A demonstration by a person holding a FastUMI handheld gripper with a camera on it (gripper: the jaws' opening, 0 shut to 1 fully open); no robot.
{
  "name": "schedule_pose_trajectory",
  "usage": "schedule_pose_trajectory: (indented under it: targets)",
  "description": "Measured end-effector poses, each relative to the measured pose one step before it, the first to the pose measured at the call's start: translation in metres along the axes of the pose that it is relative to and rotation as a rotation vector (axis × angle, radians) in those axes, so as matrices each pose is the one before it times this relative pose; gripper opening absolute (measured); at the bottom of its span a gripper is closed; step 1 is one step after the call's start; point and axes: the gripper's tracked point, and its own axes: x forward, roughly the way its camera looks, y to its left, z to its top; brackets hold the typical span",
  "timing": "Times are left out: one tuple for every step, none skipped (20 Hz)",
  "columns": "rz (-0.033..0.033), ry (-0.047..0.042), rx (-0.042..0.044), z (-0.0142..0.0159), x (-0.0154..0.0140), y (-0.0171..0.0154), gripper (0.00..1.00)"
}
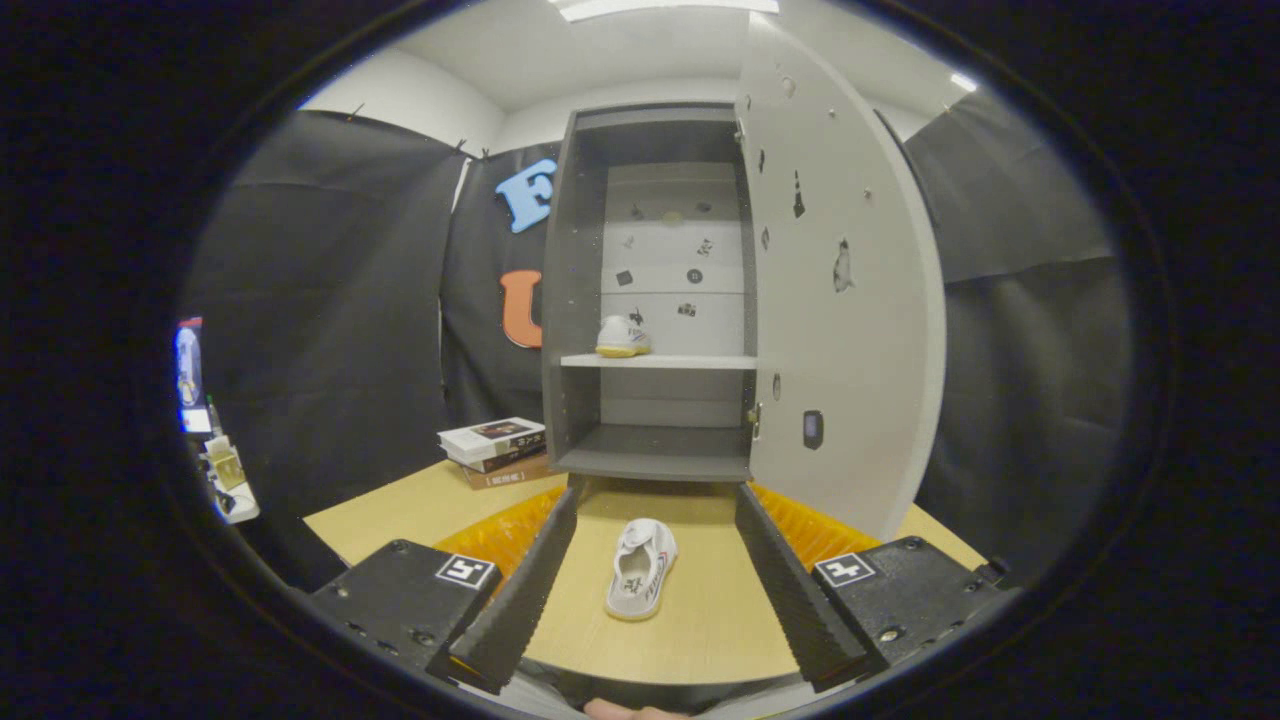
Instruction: Open the shoe cabinet door, grab the shoes and put them into the shoe cabinet, then close the shoe cabinet door.
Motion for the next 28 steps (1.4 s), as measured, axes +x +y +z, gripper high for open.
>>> schedule_pose_trajectory:
  targets:
    - [0.00035,0.00698,-0.00645,-0.01165,0.01439,0.00712,1.0]
    - [0.00061,0.01168,-0.0046,-0.01262,0.01379,0.00584,1.0]
    - [0.0025,0.01647,-0.00703,-0.0126,0.01437,0.0054,1.0]
    - [0.00327,0.02863,-0.0059,-0.01346,0.01389,0.00545,1.0]
    - [0.00271,0.02999,0.00712,-0.013,0.01522,0.00484,1.0]
    - [0.00314,0.02268,0.02149,-0.00904,0.01433,0.00399,1.0]
    - [-0.00227,0.02535,0.02549,-0.00914,0.0139,0.00234,1.0]
    - [-0.00425,0.02629,0.02689,-0.0089,0.01439,0.00141,1.0]
    - [0.00305,0.02451,0.02361,-0.00843,0.01324,0.00398,1.0]
    - [0.00568,0.02451,0.01292,-0.00771,0.01335,0.00333,0.99]
    - [-0.00227,0.02532,0.00855,-0.00696,0.01237,0.00164,0.96]
    - [-0.00426,0.02892,0.00602,-0.0069,0.01167,-0.00025,0.92]
    - [-0.00571,0.01608,0.00765,-0.0036,0.01002,0.00018,0.87]
    - [-0.01213,0.02095,0.00399,-0.00389,0.00928,-0.00261,0.85]
    - [-0.01125,0.02013,0.00824,-0.0033,0.00889,-0.00281,0.79]
    - [-0.0138,0.02222,0.01698,-0.00335,0.00879,-0.00331,0.74]
    - [-0.01761,0.02573,0.01554,-0.00531,0.00921,-0.0029,0.65]
    - [-0.01679,0.02645,0.01203,-0.00516,0.01001,-0.00351,0.57]
    - [-0.01181,0.01605,0.00872,-0.0014,0.00908,-0.00182,0.48]
    - [-0.02148,-0.01231,0.00082,0.0052,0.00747,-0.00493,0.39]
    - [0.01094,-0.00687,0.00559,0.00328,0.00795,0.00327,0.3]
    - [0.00646,0.00641,0.00239,0.00025,0.00643,0.00111,0.28]
    - [0.00863,0.00464,-0.01008,-0.00013,0.00571,0.00139,0.25]
    - [0.01491,-0.00528,-0.00312,0.0008,0.00441,0.00246,0.24]
    - [0.00369,-0.00614,-0.00452,0.00266,0.0036,0.00066,0.23]
    - [-0.00717,-0.02319,-0.00087,0.0061,0.00291,-0.00228,0.22]
    - [0.00295,-0.01776,0.00655,0.00102,0.00045,0.00024,0.21]
    - [0.01228,-0.01485,0.00546,0.0038,-0.00229,0.00139,0.2]
